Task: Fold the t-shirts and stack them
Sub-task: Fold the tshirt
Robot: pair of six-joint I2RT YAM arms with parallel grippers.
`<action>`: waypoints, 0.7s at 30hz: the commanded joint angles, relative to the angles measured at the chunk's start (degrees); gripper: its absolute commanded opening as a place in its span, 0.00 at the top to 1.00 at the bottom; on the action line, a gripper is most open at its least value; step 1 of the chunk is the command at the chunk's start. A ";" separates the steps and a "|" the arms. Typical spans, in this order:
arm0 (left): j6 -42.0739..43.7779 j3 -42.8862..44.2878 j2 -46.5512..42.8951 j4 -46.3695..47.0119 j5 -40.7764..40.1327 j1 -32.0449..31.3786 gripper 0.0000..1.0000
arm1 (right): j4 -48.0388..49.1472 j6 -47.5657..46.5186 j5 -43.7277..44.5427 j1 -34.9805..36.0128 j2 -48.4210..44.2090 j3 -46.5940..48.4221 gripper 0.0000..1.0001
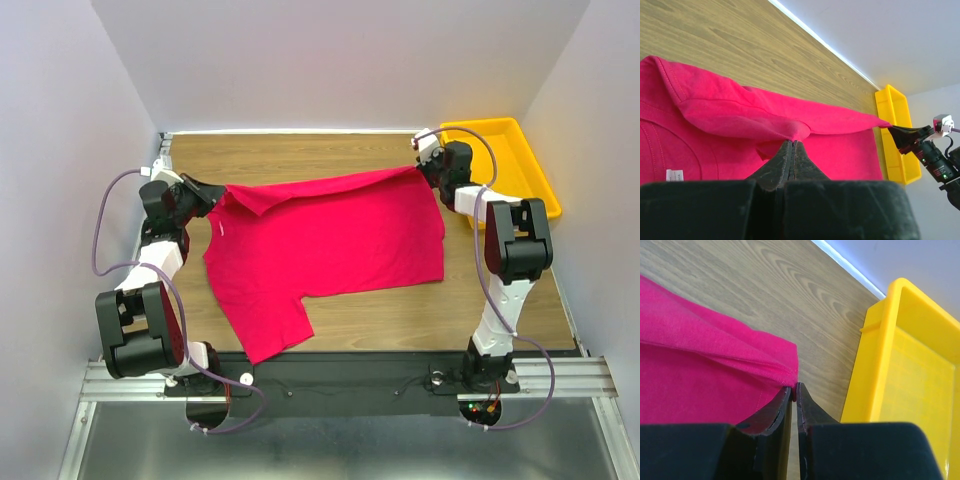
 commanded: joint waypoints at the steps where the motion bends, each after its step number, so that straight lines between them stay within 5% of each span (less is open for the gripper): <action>1: 1.48 -0.77 -2.03 1.70 1.75 0.49 1.00 | 3.75 -0.48 1.30 -0.04 -2.94 -0.19 0.86; 7: 1.74 -1.04 -1.42 1.70 3.07 0.49 1.00 | 3.14 -1.18 2.35 0.05 -2.23 -0.54 0.71; 13: 2.53 -0.86 0.25 1.44 5.70 0.40 1.00 | 0.86 -1.27 1.57 -0.12 -5.04 -1.25 0.35; 21: 3.24 -0.69 1.83 1.52 8.25 0.40 1.00 | -12.12 9.16 -8.08 -0.30 -5.93 5.86 0.34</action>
